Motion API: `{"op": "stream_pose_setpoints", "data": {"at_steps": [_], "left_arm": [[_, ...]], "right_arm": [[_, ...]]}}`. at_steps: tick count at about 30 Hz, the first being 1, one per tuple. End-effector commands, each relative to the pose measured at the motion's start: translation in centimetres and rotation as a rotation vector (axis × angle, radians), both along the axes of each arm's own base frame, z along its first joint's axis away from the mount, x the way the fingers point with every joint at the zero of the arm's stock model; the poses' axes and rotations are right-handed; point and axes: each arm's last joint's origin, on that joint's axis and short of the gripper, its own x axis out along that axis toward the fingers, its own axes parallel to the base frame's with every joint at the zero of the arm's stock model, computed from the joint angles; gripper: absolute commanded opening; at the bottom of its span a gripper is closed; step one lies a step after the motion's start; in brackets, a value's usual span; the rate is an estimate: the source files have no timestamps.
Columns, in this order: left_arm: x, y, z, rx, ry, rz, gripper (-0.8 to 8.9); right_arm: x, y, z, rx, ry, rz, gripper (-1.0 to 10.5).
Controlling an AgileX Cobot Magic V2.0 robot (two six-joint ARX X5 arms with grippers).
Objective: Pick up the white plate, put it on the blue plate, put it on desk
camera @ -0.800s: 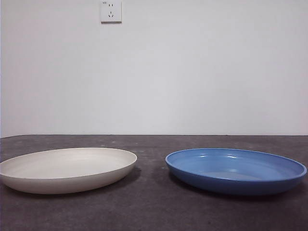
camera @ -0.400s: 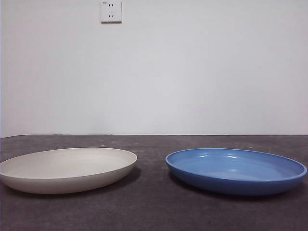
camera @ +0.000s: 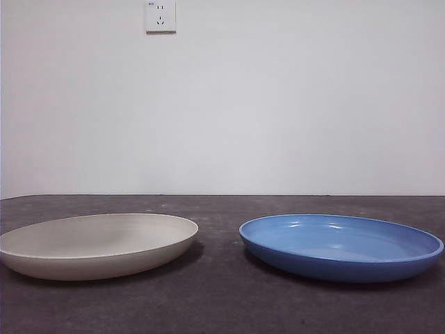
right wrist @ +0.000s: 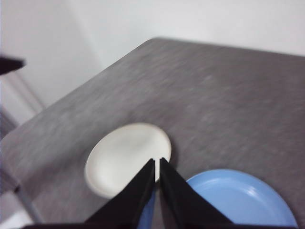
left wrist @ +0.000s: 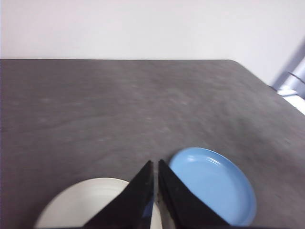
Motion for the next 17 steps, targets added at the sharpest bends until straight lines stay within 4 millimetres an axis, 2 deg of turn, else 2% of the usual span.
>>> {"op": "stream_pose_setpoints", "data": {"at_steps": [1, 6, 13, 15, 17], "left_arm": [[-0.2, -0.42, 0.73, -0.015, -0.018, -0.069, 0.17], [-0.7, -0.71, 0.58, -0.036, 0.014, -0.162, 0.2], [-0.78, -0.77, 0.6, -0.042, 0.016, -0.189, 0.4], [-0.78, -0.77, 0.6, -0.042, 0.016, -0.189, 1.18], [-0.77, -0.78, 0.6, -0.042, 0.016, -0.189, 2.99]], "right_arm": [[-0.03, 0.07, 0.2, -0.033, 0.011, 0.02, 0.1], [-0.34, -0.02, -0.5, -0.059, 0.088, 0.037, 0.1], [-0.87, -0.29, -0.17, -0.051, 0.057, 0.027, 0.1], [-0.93, -0.39, -0.13, -0.056, 0.049, 0.005, 0.1], [-0.91, -0.45, -0.13, -0.065, 0.046, -0.019, 1.1]]}}
